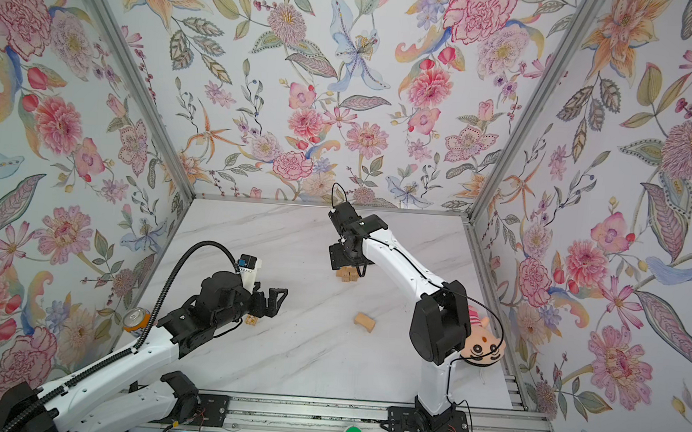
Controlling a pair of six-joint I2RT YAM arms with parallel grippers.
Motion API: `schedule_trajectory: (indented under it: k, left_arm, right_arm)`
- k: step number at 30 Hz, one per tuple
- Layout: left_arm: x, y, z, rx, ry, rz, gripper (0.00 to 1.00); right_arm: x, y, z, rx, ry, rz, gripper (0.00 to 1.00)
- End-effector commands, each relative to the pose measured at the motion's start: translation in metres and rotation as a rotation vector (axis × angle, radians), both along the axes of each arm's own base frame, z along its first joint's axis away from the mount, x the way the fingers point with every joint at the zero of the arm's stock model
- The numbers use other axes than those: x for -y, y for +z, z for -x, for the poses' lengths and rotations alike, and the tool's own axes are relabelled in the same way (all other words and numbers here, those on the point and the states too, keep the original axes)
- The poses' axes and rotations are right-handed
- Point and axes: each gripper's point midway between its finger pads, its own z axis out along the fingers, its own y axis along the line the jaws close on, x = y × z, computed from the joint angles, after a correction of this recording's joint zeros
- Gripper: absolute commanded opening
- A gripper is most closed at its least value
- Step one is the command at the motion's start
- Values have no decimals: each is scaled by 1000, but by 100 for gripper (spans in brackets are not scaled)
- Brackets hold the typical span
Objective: Build the wood block tower
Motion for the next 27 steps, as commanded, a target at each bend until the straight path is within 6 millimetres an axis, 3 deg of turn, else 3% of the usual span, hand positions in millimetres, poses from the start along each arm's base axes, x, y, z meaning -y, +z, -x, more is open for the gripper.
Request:
schedule_trajectory:
  k: [1,13,22,27]
  left_arm:
    - [-9,-18,12,-55,48,-25,99]
    - [7,-35,42,-96,52,-32,99]
    - [24,-44,49,-104,32,-42,99]
    - [26,-45,47,-98,32,-51,99]
  right_arm:
    - [5,10,16,34,2,-36,82]
    - [40,-15,75,17,-42,-109,82]
    - [63,-33,95,-5,-96,-149,83]
    - [68,-37,96,-16,-117,-155,82]
